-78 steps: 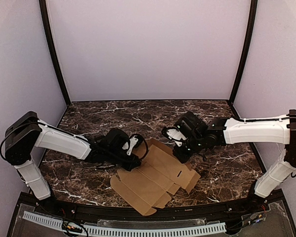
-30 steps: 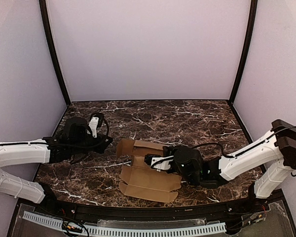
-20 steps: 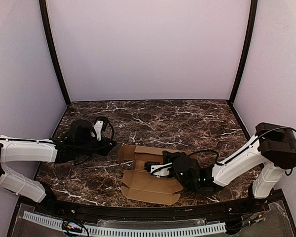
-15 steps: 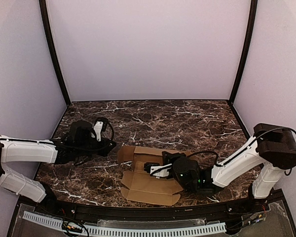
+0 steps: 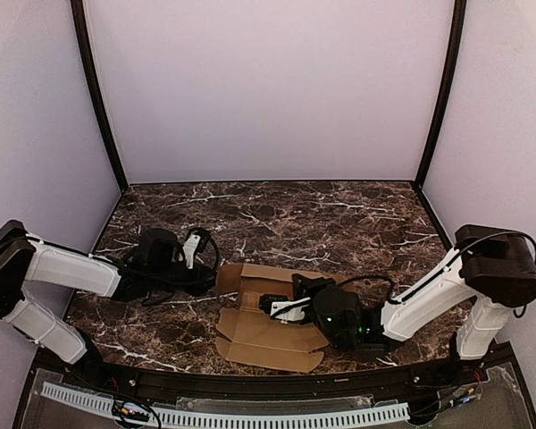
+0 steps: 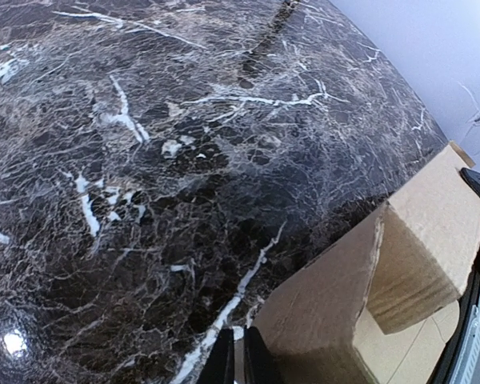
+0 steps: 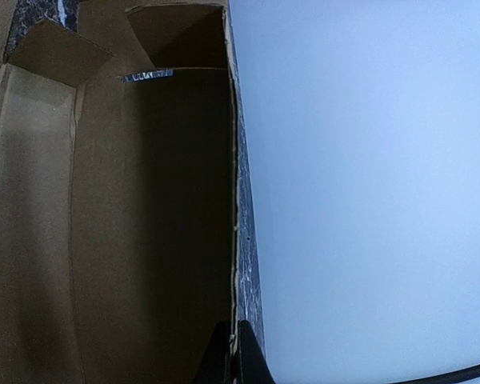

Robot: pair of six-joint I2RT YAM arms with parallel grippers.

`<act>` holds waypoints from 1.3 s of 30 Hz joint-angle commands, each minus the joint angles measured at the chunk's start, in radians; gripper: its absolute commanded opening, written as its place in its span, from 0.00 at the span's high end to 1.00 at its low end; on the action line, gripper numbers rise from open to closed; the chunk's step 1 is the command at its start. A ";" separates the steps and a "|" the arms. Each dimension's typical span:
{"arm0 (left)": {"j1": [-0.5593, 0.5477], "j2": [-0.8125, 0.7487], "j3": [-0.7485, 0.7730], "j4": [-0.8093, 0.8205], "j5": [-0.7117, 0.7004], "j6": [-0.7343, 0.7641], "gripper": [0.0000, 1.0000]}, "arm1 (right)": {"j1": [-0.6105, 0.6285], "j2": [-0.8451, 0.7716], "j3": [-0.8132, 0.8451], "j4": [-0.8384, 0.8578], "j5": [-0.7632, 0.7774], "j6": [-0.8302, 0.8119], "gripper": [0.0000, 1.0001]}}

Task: Fold the paper box

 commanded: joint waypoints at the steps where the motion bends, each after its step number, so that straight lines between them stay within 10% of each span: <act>1: 0.006 -0.006 -0.030 0.093 0.094 0.035 0.93 | 0.015 0.019 -0.009 0.051 0.025 0.008 1.00; 39: 0.004 0.055 -0.101 0.253 0.318 0.039 0.75 | 0.034 0.058 0.026 0.063 0.069 0.004 1.00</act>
